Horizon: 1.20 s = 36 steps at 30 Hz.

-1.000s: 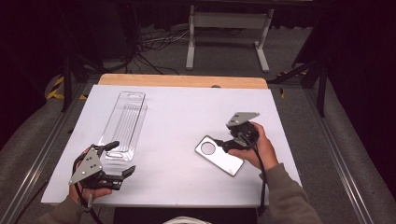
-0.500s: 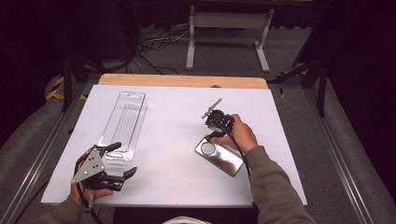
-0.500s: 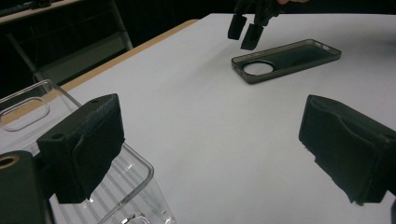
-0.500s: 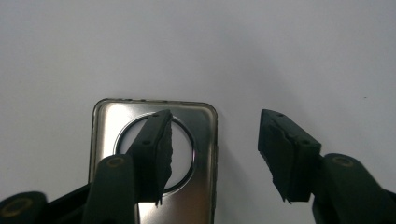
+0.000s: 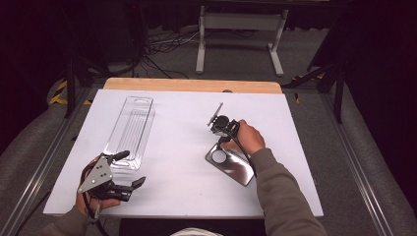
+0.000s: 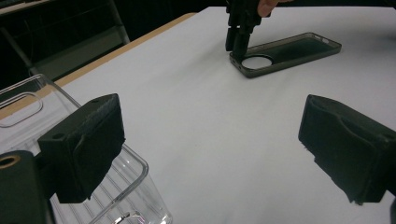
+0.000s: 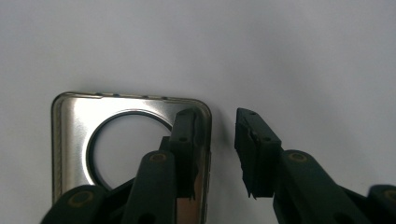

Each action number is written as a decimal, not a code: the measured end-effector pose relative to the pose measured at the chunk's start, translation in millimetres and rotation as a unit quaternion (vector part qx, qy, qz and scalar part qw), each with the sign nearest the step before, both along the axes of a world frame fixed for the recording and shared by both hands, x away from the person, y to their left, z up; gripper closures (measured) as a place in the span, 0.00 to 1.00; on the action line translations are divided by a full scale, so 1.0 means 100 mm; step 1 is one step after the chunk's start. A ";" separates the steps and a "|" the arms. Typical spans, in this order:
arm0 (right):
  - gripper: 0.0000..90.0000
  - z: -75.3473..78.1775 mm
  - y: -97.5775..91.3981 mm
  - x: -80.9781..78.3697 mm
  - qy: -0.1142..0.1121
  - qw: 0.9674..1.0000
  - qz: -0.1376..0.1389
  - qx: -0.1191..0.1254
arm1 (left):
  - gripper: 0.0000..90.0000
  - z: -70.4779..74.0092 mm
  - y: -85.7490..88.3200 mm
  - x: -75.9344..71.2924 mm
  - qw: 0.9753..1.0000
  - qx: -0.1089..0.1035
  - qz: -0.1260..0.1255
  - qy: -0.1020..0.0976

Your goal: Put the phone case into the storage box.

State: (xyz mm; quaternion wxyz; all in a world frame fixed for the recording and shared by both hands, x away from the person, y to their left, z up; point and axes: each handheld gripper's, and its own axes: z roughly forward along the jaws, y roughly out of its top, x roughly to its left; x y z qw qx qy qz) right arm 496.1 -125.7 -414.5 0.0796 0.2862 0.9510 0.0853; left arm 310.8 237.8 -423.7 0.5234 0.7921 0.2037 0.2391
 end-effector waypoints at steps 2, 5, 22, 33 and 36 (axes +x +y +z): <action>0.81 -0.01 0.00 0.01 0.000 1.000 0.000 -0.001 | 0.08 0.00 0.00 0.01 1.000 0.002 0.000 -0.001; 0.84 -0.01 0.01 0.04 0.007 1.000 0.001 -0.005 | 0.09 0.00 0.00 0.01 1.000 0.001 -0.002 0.000; 0.98 0.06 -0.02 -0.04 -0.013 1.000 0.006 0.021 | 0.09 -0.01 -0.01 0.01 1.000 0.002 -0.003 0.005; 0.99 0.36 -0.32 -0.32 -0.120 0.985 -0.019 0.125 | 0.09 -0.01 -0.02 0.01 1.000 -0.001 0.004 0.003; 0.99 0.44 -0.40 -0.40 -0.148 0.978 -0.029 0.147 | 0.10 -0.01 -0.03 0.01 1.000 -0.003 0.006 0.004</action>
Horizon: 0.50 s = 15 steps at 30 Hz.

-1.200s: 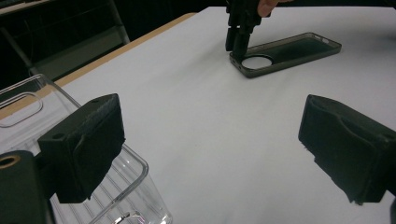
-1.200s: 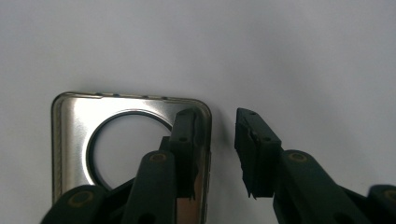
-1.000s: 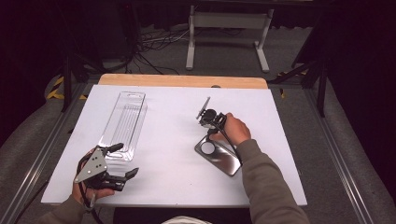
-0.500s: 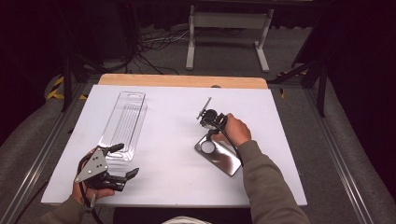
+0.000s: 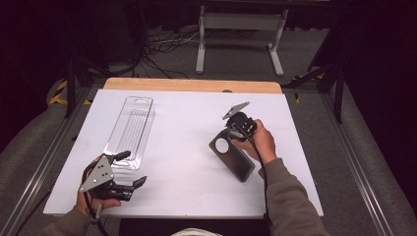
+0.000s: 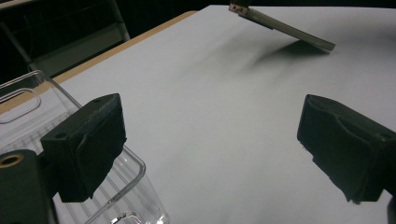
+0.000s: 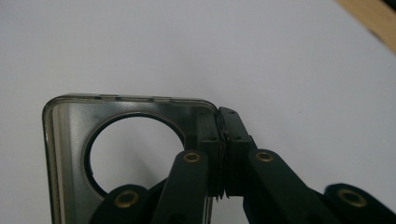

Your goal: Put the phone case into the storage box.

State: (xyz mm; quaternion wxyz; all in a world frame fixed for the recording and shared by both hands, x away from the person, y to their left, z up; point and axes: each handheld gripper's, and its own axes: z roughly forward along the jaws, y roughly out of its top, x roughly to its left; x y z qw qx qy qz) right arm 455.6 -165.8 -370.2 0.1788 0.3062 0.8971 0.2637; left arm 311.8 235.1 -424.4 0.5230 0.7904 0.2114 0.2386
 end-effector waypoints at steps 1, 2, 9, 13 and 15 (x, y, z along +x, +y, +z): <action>0.99 0.03 -0.02 -0.03 -0.011 1.000 -0.003 0.008 | 0.10 0.00 0.00 0.00 1.000 0.000 0.002 0.002; 0.99 0.07 -0.05 -0.07 -0.019 1.000 -0.007 0.016 | 0.10 0.00 -0.01 0.00 1.000 -0.001 0.003 0.002; 0.99 0.21 -0.18 -0.23 -0.076 0.995 -0.023 0.062 | 0.11 0.01 -0.01 0.00 1.000 -0.001 0.009 0.003; 0.99 0.25 -0.21 -0.29 -0.098 0.992 -0.028 0.079 | 0.11 0.01 -0.01 0.00 1.000 -0.004 0.014 0.002; 0.99 0.27 -0.22 -0.32 -0.105 0.990 -0.027 0.086 | 0.11 0.00 -0.02 0.00 1.000 -0.010 0.013 0.003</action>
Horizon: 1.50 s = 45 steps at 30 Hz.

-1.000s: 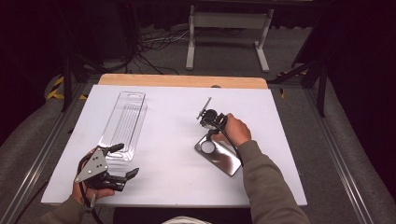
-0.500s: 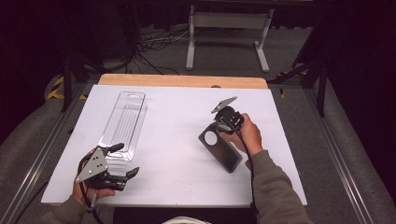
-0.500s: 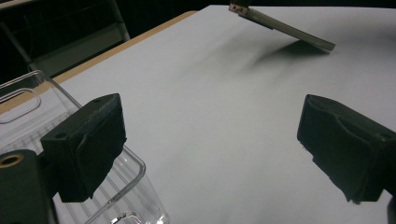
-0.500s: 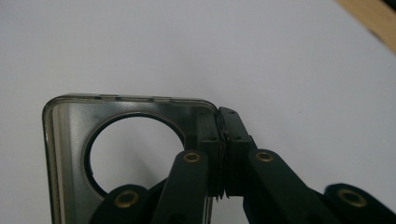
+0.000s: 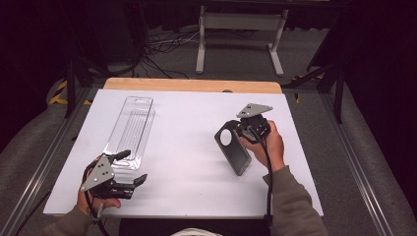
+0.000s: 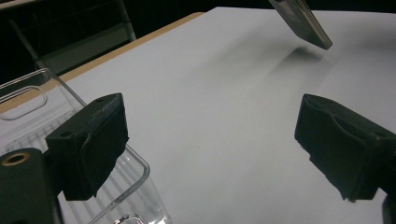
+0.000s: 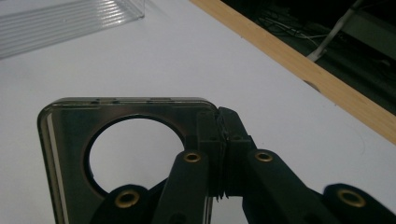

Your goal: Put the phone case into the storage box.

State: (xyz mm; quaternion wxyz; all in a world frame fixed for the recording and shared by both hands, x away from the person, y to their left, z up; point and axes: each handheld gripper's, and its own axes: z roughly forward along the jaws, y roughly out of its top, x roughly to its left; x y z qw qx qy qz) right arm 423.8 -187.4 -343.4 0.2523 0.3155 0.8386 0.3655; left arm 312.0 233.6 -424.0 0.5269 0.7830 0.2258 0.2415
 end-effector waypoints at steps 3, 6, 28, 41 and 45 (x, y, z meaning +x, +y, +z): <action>0.99 0.03 -0.01 -0.06 -0.023 1.000 -0.005 0.012 | 0.11 0.01 -0.01 0.00 1.000 -0.002 0.005 -0.004; 0.99 0.05 -0.02 -0.09 -0.037 0.999 -0.009 0.023 | 0.11 0.02 -0.03 0.02 1.000 -0.005 0.009 -0.003; 0.99 0.13 0.17 -0.35 -0.120 0.990 -0.020 0.073 | 0.13 0.29 -0.52 0.20 0.998 -0.045 -0.032 -0.011; 0.99 0.06 0.33 -0.42 -0.141 0.986 -0.022 0.085 | 0.19 0.41 -0.93 0.31 0.996 -0.077 -0.053 -0.005; 0.99 0.05 0.36 -0.45 -0.152 0.984 -0.026 0.089 | 0.23 0.44 -1.10 0.34 0.995 -0.088 -0.052 0.008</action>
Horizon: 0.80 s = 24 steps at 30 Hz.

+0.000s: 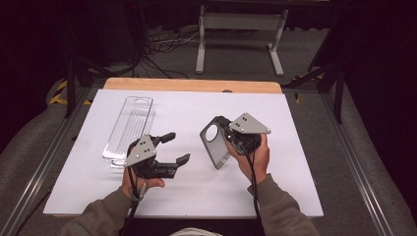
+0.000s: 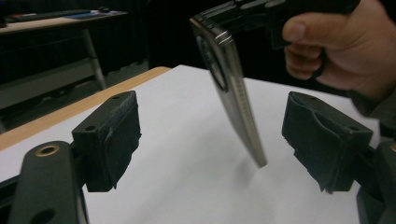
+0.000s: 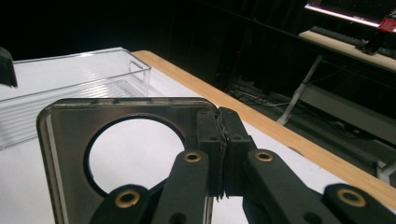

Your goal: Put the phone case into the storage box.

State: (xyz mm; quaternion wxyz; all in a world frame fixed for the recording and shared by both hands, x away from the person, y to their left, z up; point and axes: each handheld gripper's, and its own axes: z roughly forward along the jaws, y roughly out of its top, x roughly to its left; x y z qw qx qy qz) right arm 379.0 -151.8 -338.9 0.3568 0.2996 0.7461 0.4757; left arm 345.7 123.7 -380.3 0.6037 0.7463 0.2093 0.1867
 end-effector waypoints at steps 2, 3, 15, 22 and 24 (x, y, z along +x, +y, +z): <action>0.99 -0.01 0.02 -0.01 -0.003 1.000 -0.001 -0.001 | 0.27 0.01 -0.05 0.02 1.000 -0.001 -0.002 0.004; 0.99 -0.01 0.02 -0.01 -0.005 1.000 -0.002 -0.001 | 0.29 0.01 -0.10 0.03 1.000 0.000 0.002 0.007; 0.99 -0.08 0.15 -0.09 -0.029 1.000 -0.004 -0.001 | 0.42 -0.01 -0.27 0.13 0.999 -0.021 0.012 0.022; 0.99 -0.10 0.18 -0.14 -0.045 0.999 -0.010 0.006 | 0.56 0.00 -0.28 0.17 0.999 -0.033 0.024 0.022; 0.99 -0.11 0.17 -0.13 -0.046 0.999 -0.011 0.007 | 0.62 0.00 -0.29 0.18 0.999 -0.038 0.025 0.019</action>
